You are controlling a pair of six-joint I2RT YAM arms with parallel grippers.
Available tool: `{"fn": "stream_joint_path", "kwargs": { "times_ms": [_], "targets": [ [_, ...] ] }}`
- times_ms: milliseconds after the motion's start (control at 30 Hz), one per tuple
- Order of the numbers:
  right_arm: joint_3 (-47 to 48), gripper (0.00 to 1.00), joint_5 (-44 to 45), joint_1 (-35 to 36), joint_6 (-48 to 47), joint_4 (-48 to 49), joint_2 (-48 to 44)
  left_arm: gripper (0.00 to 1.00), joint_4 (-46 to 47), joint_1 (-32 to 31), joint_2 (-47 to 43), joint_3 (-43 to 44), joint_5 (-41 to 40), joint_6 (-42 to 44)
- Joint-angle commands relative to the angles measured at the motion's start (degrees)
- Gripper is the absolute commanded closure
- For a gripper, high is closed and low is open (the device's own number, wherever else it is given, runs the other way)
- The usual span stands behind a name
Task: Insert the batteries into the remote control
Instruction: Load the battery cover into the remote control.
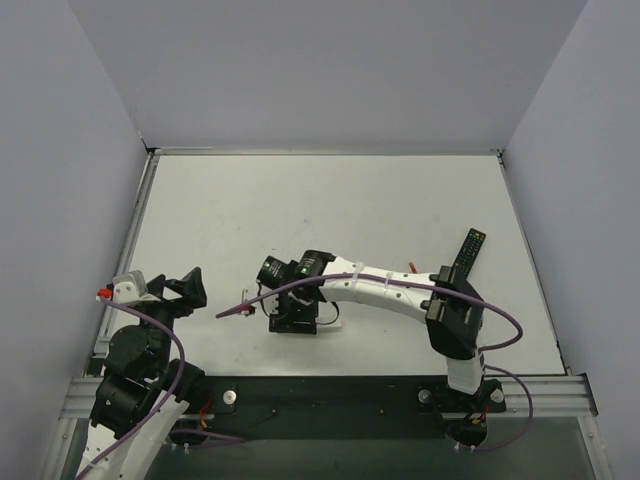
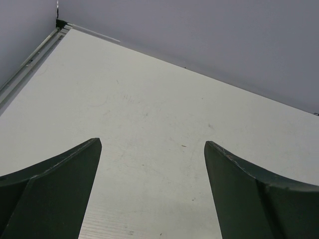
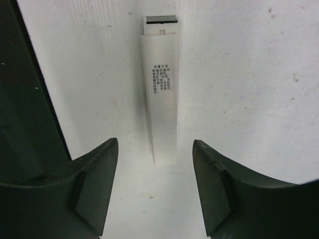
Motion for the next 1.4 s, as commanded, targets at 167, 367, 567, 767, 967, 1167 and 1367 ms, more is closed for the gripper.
{"fn": "stream_joint_path", "kwargs": {
  "times_ms": [167,367,567,767,967,1167,1367],
  "targets": [
    [-12.3,0.43,-6.2,-8.5,21.3,5.9,-19.1,0.05,-0.3,0.5,4.3,-0.4,9.2,-8.6],
    [-25.7,0.44,-3.3,-14.1,42.4,15.0,-28.9,0.05,0.7,0.5,16.8,-1.3,24.6,-15.5],
    [-36.4,0.5,-1.9,-16.9,56.9,22.5,-32.9,0.05,6.2,0.1,27.8,-4.8,35.3,-21.1],
    [-42.4,0.56,-2.1,-17.7,62.8,30.9,-33.2,0.11,10.6,-2.1,37.4,-8.8,39.2,-22.6],
    [-43.6,0.61,-3.6,-18.5,64.8,34.3,-30.7,0.2,13.6,-9.6,43.8,-9.4,35.9,-22.7],
    [-44.9,0.67,-3.2,-18.9,66.3,35.1,-29.4,0.27,16.5,-13.0,49.0,-9.3,34.2,-23.5],
    [-45.7,0.69,-3.7,-19.4,67.0,35.3,-28.5,0.3,17.8,-13.6,49.7,-9.6,33.7,-23.7]
  ]
}}
